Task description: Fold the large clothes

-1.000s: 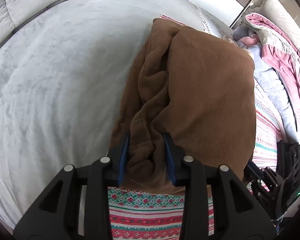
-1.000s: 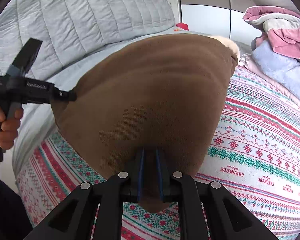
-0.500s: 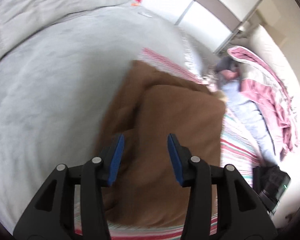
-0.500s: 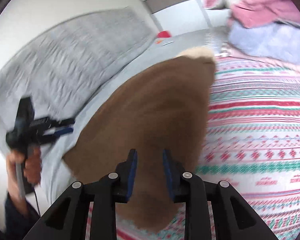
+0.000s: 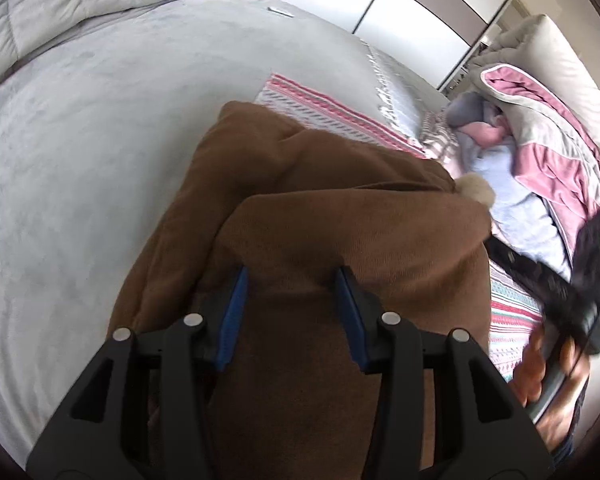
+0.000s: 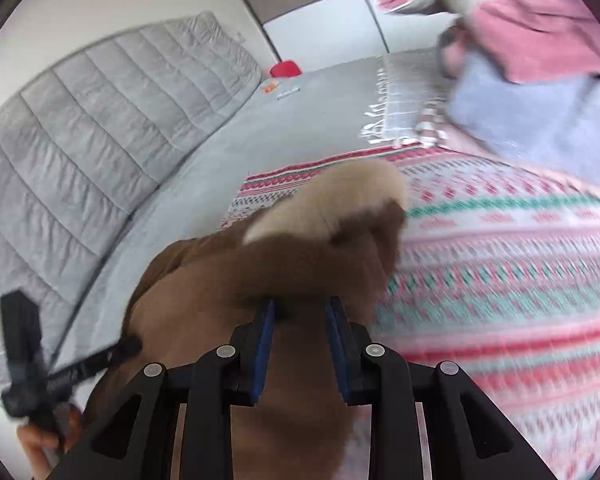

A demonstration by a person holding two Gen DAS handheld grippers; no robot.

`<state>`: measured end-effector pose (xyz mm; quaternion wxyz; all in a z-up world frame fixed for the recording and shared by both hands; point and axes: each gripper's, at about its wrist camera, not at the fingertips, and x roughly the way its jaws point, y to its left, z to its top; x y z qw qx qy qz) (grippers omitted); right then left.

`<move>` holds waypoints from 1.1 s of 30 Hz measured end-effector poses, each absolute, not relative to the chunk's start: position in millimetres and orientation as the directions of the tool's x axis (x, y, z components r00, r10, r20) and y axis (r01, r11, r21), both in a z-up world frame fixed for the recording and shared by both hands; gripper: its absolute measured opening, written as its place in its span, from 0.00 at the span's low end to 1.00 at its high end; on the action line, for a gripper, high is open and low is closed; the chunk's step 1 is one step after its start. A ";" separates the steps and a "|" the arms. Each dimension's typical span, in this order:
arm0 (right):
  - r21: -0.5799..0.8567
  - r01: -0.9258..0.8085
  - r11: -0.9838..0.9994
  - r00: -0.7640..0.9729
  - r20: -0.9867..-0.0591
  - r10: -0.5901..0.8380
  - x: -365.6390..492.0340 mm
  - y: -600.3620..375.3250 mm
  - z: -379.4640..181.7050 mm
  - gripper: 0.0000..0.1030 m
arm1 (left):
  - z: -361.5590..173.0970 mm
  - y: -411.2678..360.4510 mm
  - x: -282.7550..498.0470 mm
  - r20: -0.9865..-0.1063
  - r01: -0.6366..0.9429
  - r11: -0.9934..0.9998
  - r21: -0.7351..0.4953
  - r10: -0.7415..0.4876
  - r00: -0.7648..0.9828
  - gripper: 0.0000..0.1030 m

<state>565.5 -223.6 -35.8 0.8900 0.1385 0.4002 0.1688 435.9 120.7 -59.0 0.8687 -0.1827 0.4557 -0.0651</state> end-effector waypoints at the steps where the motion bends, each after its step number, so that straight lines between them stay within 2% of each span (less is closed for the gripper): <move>1: 0.365 -0.198 0.910 0.614 -0.677 0.405 578.3 -214.8 -38.9 0.28 | -60.2 119.9 436.5 -0.768 -0.062 0.925 -0.374 -0.272 0.580 0.46; 11: 0.056 -0.320 0.946 0.512 -0.830 0.223 617.8 -141.2 -61.9 0.28 | -68.1 119.4 436.9 -0.777 -0.089 0.953 -0.288 -0.178 0.604 0.47; 18: -0.055 -0.310 0.949 0.548 -0.826 0.132 608.5 -123.5 -74.1 0.28 | -76.7 117.1 440.8 -0.775 -0.075 0.962 -0.261 -0.162 0.611 0.48; 21: -0.099 -0.276 0.956 0.568 -0.819 0.079 603.4 -119.1 -64.4 0.28 | -70.4 122.8 435.3 -0.762 -0.067 0.950 -0.305 -0.201 0.616 0.48; 22: -0.100 -0.267 0.958 0.578 -0.813 0.077 598.7 -122.3 -58.2 0.30 | -66.4 126.8 432.0 -0.758 -0.065 0.940 -0.335 -0.228 0.612 0.48; 24: -0.027 -0.233 0.972 0.568 -0.815 0.114 584.9 -143.8 -38.0 0.47 | -57.0 137.8 424.3 -0.752 -0.068 0.916 -0.396 -0.281 0.597 0.48; 25: 0.042 -0.222 0.974 0.553 -0.818 0.162 576.6 -157.8 -30.3 0.65 | -52.4 143.5 419.1 -0.741 -0.061 0.905 -0.421 -0.304 0.598 0.48; 26: 0.143 -0.212 0.967 0.540 -0.808 0.238 563.7 -177.7 -21.9 0.79 | -49.8 146.7 415.1 -0.733 -0.057 0.898 -0.437 -0.319 0.600 0.48; 28: 0.269 -0.188 0.945 0.546 -0.771 0.328 536.5 -213.5 -13.1 0.81 | -44.0 157.8 402.3 -0.721 -0.062 0.878 -0.474 -0.347 0.600 0.49; 30: 0.315 -0.177 0.932 0.535 -0.765 0.360 511.1 -240.9 -14.4 0.81 | -41.3 167.7 387.8 -0.754 -0.123 0.884 -0.452 -0.304 0.583 0.70; 33: 0.379 -0.146 0.914 0.499 -0.769 0.399 472.8 -278.3 -31.9 0.81 | -42.7 178.2 367.3 -0.777 -0.159 0.881 -0.446 -0.293 0.557 0.71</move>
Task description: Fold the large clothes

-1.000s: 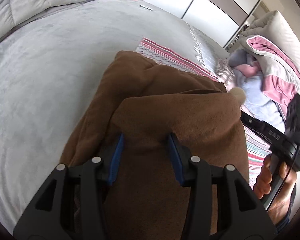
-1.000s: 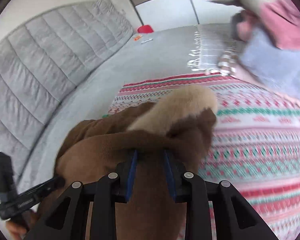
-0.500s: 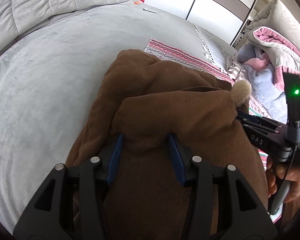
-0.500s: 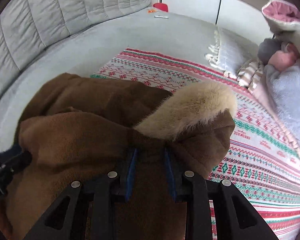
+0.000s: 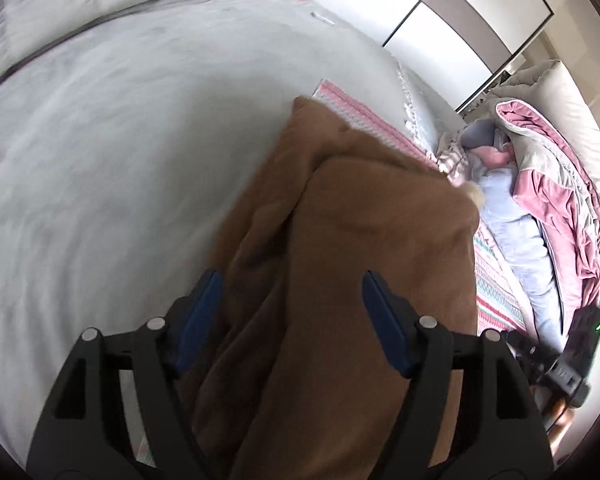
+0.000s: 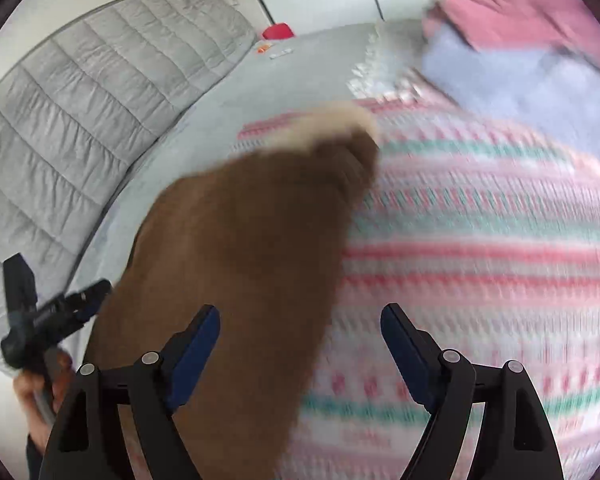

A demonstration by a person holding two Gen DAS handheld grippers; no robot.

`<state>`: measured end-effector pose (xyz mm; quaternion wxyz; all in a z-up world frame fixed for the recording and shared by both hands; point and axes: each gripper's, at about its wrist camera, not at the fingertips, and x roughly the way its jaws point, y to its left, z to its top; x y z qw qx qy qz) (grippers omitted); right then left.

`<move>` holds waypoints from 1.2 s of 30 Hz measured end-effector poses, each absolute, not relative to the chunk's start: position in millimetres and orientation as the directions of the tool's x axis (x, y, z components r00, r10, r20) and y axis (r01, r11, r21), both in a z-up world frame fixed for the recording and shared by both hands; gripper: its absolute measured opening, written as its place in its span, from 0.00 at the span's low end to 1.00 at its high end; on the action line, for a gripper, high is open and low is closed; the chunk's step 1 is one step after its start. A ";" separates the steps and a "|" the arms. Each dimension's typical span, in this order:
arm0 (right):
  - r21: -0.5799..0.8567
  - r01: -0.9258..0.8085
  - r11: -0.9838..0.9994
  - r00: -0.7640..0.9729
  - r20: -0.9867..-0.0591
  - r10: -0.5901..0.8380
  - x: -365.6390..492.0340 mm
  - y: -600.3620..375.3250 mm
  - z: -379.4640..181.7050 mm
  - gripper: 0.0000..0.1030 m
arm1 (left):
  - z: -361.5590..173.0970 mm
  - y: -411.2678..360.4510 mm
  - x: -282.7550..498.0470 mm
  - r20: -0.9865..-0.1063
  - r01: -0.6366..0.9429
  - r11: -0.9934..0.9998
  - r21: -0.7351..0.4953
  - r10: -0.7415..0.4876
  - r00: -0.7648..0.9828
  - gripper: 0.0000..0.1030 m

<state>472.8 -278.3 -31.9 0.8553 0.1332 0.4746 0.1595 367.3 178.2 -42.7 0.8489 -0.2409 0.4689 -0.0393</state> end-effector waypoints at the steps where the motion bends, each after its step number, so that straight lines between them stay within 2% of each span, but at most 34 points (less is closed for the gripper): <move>1: 0.403 -0.127 0.907 0.485 -0.772 0.411 462.5 -288.9 -39.4 0.81 | -42.5 181.1 360.4 -0.776 -0.156 0.875 -0.459 -0.309 0.550 0.71; 6: 0.467 -0.043 0.883 0.473 -0.770 0.429 434.3 -325.2 -61.9 0.81 | -40.3 195.7 333.0 -0.792 -0.171 0.879 -0.445 -0.297 0.533 0.71; 11: 0.528 -0.047 0.848 0.501 -0.722 0.477 431.5 -332.4 -54.1 0.81 | -45.5 213.5 313.0 -0.793 -0.216 0.839 -0.500 -0.343 0.504 0.71; 17: 0.527 -0.057 0.848 0.472 -0.734 0.488 431.9 -323.6 -64.1 0.81 | -60.4 216.0 292.4 -0.797 -0.257 0.807 -0.531 -0.373 0.475 0.71; 21: 0.552 -0.044 0.833 0.463 -0.727 0.506 434.0 -320.1 -70.7 0.81 | -70.7 201.1 291.6 -0.808 -0.232 0.824 -0.518 -0.382 0.448 0.80; 25: 0.560 -0.044 0.827 0.457 -0.725 0.515 433.7 -316.0 -74.4 0.81 | -83.1 187.9 297.8 -0.833 -0.220 0.857 -0.466 -0.341 0.436 0.87; 36: 0.573 -0.024 0.819 0.450 -0.726 0.520 436.9 -317.1 -82.5 0.81 | -91.8 179.3 304.8 -0.835 -0.217 0.864 -0.455 -0.329 0.440 0.90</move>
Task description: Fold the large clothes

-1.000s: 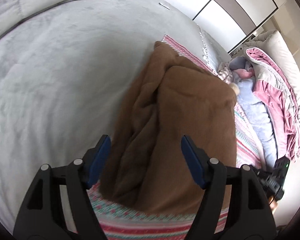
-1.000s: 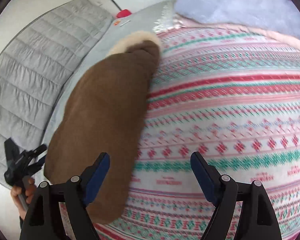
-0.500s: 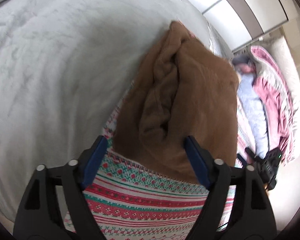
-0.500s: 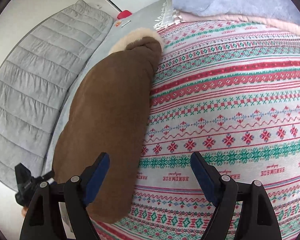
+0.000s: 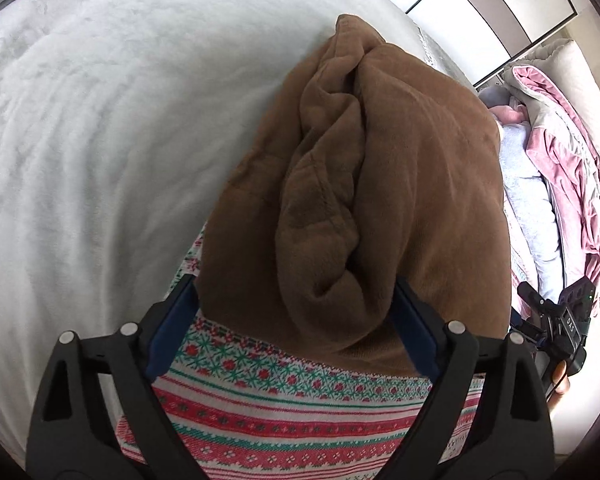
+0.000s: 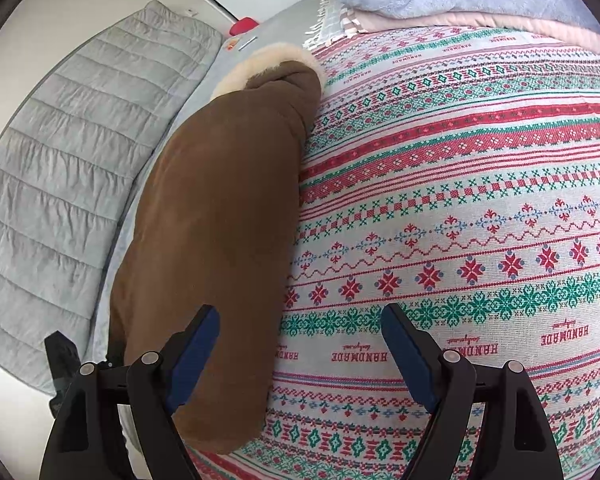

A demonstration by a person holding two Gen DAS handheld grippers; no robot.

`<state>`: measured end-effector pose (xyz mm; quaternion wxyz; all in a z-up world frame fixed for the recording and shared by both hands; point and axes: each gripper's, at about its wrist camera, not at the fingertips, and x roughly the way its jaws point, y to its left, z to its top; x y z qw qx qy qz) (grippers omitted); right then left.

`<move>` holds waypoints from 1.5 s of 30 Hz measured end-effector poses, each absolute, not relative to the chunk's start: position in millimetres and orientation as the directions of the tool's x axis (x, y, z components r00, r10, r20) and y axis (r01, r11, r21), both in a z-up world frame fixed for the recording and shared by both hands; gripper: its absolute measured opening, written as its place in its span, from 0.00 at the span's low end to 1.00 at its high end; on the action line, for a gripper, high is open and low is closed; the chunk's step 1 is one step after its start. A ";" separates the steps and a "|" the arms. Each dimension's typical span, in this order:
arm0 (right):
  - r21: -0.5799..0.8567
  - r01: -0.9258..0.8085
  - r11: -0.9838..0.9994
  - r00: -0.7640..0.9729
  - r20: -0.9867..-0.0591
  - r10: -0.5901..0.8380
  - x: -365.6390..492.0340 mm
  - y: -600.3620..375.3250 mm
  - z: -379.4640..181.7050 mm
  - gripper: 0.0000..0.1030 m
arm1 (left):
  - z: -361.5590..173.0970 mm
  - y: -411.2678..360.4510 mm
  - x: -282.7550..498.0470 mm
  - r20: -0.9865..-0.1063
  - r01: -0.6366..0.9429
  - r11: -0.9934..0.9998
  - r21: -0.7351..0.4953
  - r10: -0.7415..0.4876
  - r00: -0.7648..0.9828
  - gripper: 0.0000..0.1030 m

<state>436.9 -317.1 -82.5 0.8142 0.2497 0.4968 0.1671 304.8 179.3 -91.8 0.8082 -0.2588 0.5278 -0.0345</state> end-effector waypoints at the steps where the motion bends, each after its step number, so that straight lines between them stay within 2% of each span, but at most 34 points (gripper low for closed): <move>1: 0.576 -0.023 0.817 0.450 -0.724 0.523 437.1 -317.8 -82.8 0.81 | -92.6 178.5 305.6 -0.835 -0.217 0.863 -0.455 -0.330 0.439 0.90; 8: 0.628 -0.005 0.778 0.448 -0.694 0.564 440.4 -326.7 -85.4 0.81 | -98.1 182.8 304.3 -0.830 -0.221 0.854 -0.470 -0.344 0.439 0.92; 15: 0.738 0.031 0.674 0.456 -0.610 0.648 451.9 -339.1 -94.5 0.82 | -100.0 188.9 303.7 -0.813 -0.271 0.814 -0.515 -0.362 0.456 0.92; 31: 0.873 0.070 0.483 0.562 -0.435 0.704 552.8 -333.1 -123.6 0.82 | -100.2 190.9 307.9 -0.802 -0.371 0.750 -0.548 -0.344 0.489 0.93; 37: 0.844 -0.009 0.537 0.508 -0.459 0.729 593.3 -290.1 -122.0 0.83 | -100.1 187.2 305.8 -0.796 -0.368 0.756 -0.541 -0.319 0.515 0.93; 38: 0.834 -0.021 0.551 0.494 -0.470 0.731 600.1 -282.6 -122.6 0.89 | -100.2 187.8 305.3 -0.792 -0.367 0.754 -0.545 -0.321 0.519 0.91; 40: 0.802 -0.012 0.597 0.464 -0.525 0.714 610.0 -271.7 -127.4 0.90 | -99.1 188.9 305.5 -0.783 -0.364 0.747 -0.557 -0.325 0.531 0.85; 42: 0.786 -0.026 0.617 0.458 -0.539 0.706 615.8 -264.1 -125.6 0.89 | -97.7 189.3 305.6 -0.776 -0.357 0.745 -0.563 -0.329 0.538 0.74; 43: 0.776 -0.037 0.630 0.454 -0.549 0.702 617.0 -260.8 -123.4 0.81 | -96.3 187.5 306.0 -0.773 -0.356 0.744 -0.566 -0.329 0.542 0.71; 44: 0.758 -0.053 0.651 0.449 -0.564 0.693 617.3 -256.7 -120.4 0.71 | -94.8 186.5 306.1 -0.767 -0.349 0.743 -0.571 -0.330 0.550 0.63; 45: 0.741 -0.060 0.669 0.451 -0.578 0.681 616.3 -254.2 -117.2 0.67 | -91.9 184.8 306.2 -0.763 -0.339 0.749 -0.569 -0.327 0.558 0.56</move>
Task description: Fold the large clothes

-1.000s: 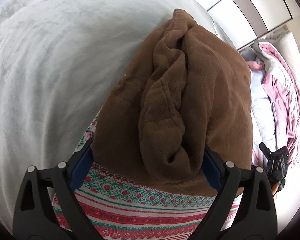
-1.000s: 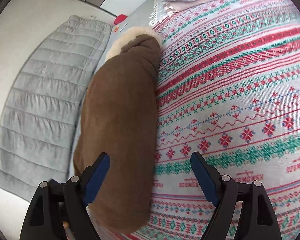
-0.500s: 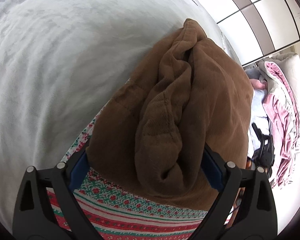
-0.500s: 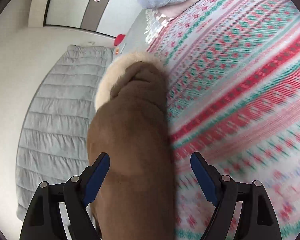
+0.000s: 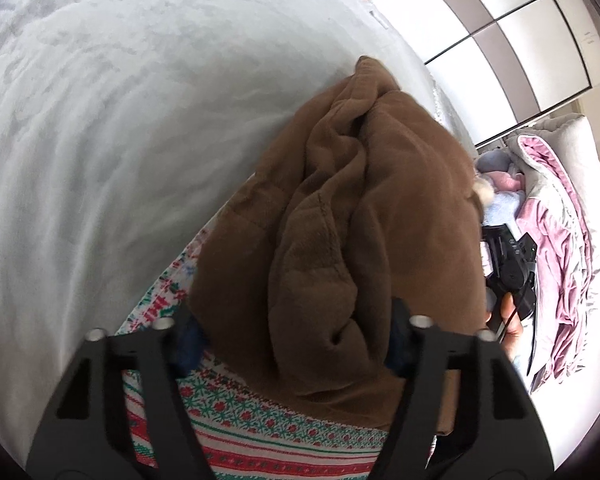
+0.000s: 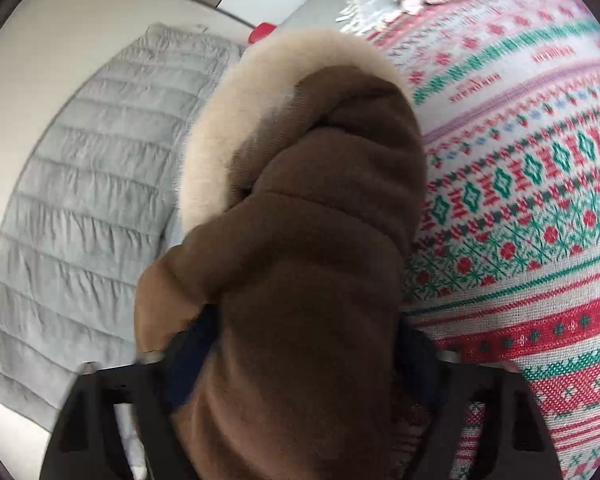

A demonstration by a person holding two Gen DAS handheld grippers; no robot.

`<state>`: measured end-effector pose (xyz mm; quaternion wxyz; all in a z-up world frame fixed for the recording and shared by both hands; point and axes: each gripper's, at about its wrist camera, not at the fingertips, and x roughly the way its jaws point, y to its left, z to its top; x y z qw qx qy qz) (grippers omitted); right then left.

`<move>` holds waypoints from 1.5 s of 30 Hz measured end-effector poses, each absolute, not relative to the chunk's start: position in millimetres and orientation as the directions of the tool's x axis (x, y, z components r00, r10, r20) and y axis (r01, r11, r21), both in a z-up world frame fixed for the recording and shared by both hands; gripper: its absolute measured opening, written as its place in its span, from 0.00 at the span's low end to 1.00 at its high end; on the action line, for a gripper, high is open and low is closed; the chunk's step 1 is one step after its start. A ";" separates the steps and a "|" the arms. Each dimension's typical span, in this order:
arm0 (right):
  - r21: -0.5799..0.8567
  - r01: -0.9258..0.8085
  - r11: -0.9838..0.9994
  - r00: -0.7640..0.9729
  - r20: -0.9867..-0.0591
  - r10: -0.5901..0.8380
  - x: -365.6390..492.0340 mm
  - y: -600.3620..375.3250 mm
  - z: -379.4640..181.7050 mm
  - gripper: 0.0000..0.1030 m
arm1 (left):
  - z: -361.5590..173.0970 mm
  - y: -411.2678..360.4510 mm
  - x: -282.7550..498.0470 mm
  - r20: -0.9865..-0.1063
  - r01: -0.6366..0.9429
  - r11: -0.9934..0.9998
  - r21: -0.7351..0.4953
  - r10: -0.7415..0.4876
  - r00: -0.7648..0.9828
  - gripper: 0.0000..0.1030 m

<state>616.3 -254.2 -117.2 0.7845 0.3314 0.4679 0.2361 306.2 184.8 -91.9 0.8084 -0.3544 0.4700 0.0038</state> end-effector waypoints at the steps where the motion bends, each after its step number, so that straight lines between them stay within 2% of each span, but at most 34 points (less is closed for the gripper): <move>1: 0.720 -0.066 0.690 0.456 -0.593 0.663 614.3 -250.5 -112.9 0.61 | -87.5 181.7 305.9 -0.762 -0.327 0.763 -0.557 -0.314 0.566 0.54; 3: 0.675 -0.080 0.734 0.467 -0.625 0.626 610.1 -242.8 -103.8 0.54 | -80.3 174.1 305.9 -0.768 -0.311 0.793 -0.523 -0.281 0.576 0.48; 8: 0.591 -0.108 0.799 0.506 -0.660 0.556 601.0 -229.1 -80.7 0.43 | -68.8 172.7 309.6 -0.755 -0.276 0.812 -0.513 -0.274 0.596 0.41; 17: 0.410 -0.178 0.895 0.613 -0.665 0.427 578.6 -185.6 -31.6 0.39 | -47.9 193.1 304.0 -0.690 -0.209 0.820 -0.533 -0.278 0.668 0.37; 22: 0.368 -0.237 0.899 0.676 -0.603 0.425 572.0 -152.1 10.7 0.38 | -25.8 224.3 303.9 -0.635 -0.201 0.809 -0.553 -0.253 0.730 0.35; 25: 0.353 -0.291 0.889 0.706 -0.548 0.449 570.9 -122.0 33.2 0.37 | 3.1 256.9 298.0 -0.551 -0.196 0.809 -0.554 -0.179 0.815 0.35; 29: 0.418 -0.369 0.830 0.717 -0.441 0.540 580.1 -63.6 52.9 0.37 | 34.3 303.7 295.4 -0.479 -0.225 0.829 -0.512 -0.058 0.876 0.35; 34: 0.530 -0.428 0.732 0.662 -0.368 0.653 619.7 10.6 44.1 0.38 | 33.9 363.4 319.2 -0.468 -0.289 0.867 -0.405 0.075 0.880 0.37; 35: 0.550 -0.430 0.716 0.645 -0.368 0.670 631.9 28.7 33.4 0.38 | 25.5 370.1 326.0 -0.486 -0.306 0.865 -0.398 0.084 0.870 0.39; 36: 0.569 -0.422 0.706 0.627 -0.379 0.680 643.2 40.5 19.8 0.39 | 5.2 382.2 340.3 -0.547 -0.351 0.853 -0.386 0.095 0.832 0.40; 38: 0.602 -0.353 0.716 0.576 -0.463 0.674 667.4 63.0 -16.4 0.42 | -46.4 399.5 369.8 -0.701 -0.451 0.826 -0.339 0.097 0.706 0.42; 39: 0.619 -0.296 0.727 0.532 -0.525 0.664 681.6 70.7 -41.5 0.44 | -65.1 404.3 377.7 -0.741 -0.482 0.822 -0.303 0.114 0.662 0.52; 40: 0.617 -0.215 0.757 0.479 -0.609 0.632 696.2 76.8 -74.1 0.50 | -75.6 408.6 379.6 -0.727 -0.468 0.828 -0.308 0.113 0.678 0.56; 41: 0.617 -0.184 0.765 0.487 -0.618 0.616 699.1 73.2 -87.2 0.57 | -75.5 410.7 380.1 -0.711 -0.452 0.834 -0.317 0.107 0.695 0.59; 43: 0.705 -0.169 0.689 0.498 -0.542 0.677 702.7 56.3 -100.9 0.65 | -66.8 410.5 382.0 -0.711 -0.453 0.832 -0.320 0.105 0.695 0.59; 45: 0.684 -0.173 0.709 0.471 -0.575 0.669 708.2 52.5 -96.2 0.71 | -57.0 409.0 381.0 -0.700 -0.453 0.837 -0.308 0.124 0.704 0.61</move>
